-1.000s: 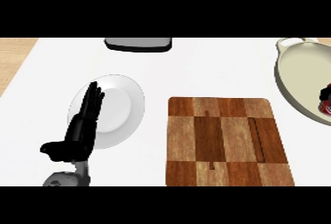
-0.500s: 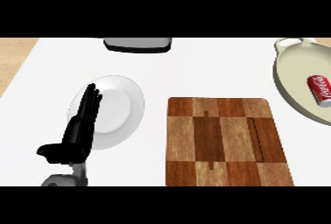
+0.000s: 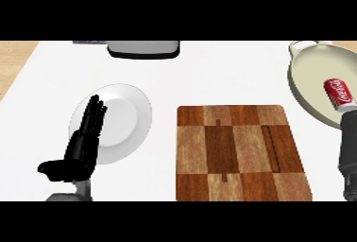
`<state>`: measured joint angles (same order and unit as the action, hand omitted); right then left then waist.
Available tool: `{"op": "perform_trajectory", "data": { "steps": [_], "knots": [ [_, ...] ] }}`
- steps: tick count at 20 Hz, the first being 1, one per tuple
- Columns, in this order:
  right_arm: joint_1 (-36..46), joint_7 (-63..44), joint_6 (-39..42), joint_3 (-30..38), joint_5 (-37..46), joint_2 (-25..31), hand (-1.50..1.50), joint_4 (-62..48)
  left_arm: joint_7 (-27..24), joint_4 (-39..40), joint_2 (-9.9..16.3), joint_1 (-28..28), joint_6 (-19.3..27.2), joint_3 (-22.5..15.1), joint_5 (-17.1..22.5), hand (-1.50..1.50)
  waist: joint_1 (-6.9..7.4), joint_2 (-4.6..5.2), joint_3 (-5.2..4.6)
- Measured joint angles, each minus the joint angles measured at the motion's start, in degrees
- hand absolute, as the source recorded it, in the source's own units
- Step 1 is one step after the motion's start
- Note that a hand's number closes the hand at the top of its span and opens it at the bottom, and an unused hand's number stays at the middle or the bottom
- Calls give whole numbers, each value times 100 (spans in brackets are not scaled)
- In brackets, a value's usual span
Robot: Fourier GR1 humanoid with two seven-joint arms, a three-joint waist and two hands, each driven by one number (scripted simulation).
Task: Pick the can from the cutting board and place it in the pot
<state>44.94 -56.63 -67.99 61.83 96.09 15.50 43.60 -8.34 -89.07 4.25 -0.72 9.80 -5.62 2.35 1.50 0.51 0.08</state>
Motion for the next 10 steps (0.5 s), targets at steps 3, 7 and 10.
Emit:
{"op": "perform_trajectory", "data": {
  "steps": [3,7,10],
  "knots": [
    [-144,38,-260,-74,-12,-166,-150,215,81,-83,10,2,43,30,-22,0,-53,-24,-2],
    [-530,78,-443,-292,-154,-566,-150,863,38,-128,-4,186,24,14,-32,0,-125,-57,-9],
    [-851,22,-464,-443,-175,-977,-150,1472,12,-213,-21,297,38,-10,-80,0,-144,-64,-10]
  ]
}}
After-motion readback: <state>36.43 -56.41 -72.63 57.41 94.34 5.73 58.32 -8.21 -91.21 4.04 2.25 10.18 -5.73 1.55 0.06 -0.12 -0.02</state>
